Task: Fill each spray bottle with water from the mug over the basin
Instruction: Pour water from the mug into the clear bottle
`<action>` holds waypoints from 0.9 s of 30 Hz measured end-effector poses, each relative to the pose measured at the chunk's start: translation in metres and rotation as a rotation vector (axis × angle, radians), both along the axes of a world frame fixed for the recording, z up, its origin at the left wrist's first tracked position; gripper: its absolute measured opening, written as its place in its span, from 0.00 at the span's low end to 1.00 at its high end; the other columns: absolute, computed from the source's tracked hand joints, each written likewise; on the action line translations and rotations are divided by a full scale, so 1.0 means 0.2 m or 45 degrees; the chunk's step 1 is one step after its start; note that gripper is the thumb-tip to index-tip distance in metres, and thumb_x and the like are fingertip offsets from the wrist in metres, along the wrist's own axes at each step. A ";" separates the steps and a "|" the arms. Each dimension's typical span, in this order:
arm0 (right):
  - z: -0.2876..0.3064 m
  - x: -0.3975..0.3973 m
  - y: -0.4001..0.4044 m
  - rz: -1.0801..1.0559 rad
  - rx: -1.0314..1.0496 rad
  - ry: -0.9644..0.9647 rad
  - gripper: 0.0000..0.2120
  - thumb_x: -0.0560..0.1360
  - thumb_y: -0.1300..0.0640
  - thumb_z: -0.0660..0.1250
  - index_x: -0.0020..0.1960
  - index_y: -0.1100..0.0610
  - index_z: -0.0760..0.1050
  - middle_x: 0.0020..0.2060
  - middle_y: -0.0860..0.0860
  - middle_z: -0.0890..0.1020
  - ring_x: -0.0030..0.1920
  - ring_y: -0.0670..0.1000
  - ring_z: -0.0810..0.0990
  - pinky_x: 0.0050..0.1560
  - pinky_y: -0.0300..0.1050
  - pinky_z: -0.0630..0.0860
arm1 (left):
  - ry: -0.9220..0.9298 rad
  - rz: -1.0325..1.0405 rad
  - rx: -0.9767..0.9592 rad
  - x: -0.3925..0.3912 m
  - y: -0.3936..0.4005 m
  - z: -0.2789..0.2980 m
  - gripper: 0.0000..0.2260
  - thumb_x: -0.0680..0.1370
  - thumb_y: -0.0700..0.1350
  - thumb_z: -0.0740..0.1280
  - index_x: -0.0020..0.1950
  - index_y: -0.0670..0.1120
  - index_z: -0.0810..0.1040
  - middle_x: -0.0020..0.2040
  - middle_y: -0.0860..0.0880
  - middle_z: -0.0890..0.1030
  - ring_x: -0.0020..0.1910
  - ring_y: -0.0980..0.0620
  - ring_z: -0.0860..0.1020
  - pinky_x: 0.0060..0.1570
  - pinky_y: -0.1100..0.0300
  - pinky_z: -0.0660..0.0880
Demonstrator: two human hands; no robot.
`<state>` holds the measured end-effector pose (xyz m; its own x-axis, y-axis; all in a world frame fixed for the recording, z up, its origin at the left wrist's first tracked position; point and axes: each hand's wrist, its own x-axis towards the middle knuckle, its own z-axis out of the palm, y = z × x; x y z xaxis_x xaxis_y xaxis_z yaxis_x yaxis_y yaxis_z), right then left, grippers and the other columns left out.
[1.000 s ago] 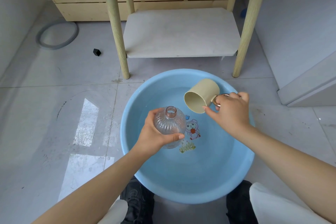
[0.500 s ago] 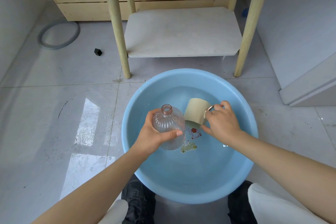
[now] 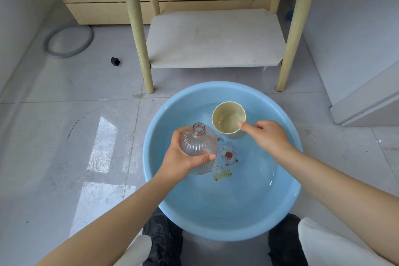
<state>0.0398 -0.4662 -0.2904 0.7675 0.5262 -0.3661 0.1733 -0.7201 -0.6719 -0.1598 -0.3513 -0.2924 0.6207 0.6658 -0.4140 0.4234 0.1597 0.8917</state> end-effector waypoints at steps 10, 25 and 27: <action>0.18 -0.08 0.01 0.053 0.330 -0.201 0.27 0.70 0.42 0.70 0.26 0.55 0.59 0.20 0.47 0.61 0.29 0.49 0.62 0.37 0.44 0.59 | -0.009 -0.090 0.049 0.02 -0.03 0.01 0.38 0.56 0.49 0.81 0.62 0.56 0.68 0.55 0.61 0.77 0.52 0.69 0.76 0.46 0.77 0.71; 0.21 -0.12 0.04 0.272 0.551 -0.904 0.23 0.67 0.37 0.65 0.29 0.56 0.68 0.22 0.38 0.60 0.31 0.49 0.68 0.48 0.45 0.60 | -0.028 -0.083 0.065 0.02 -0.03 0.01 0.39 0.57 0.49 0.82 0.63 0.56 0.68 0.56 0.61 0.77 0.54 0.68 0.75 0.48 0.76 0.71; 0.21 -0.12 0.04 0.291 0.563 -0.979 0.22 0.67 0.38 0.66 0.29 0.56 0.68 0.23 0.37 0.59 0.32 0.48 0.67 0.48 0.45 0.60 | -0.027 -0.089 0.067 0.02 -0.03 0.01 0.39 0.57 0.49 0.83 0.63 0.56 0.68 0.57 0.61 0.77 0.55 0.68 0.75 0.48 0.76 0.71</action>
<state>0.0165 -0.4581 -0.2480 0.5762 0.6659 0.4739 0.7937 -0.3178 -0.5186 -0.1566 -0.3577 -0.2903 0.6746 0.6410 -0.3661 0.4129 0.0835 0.9070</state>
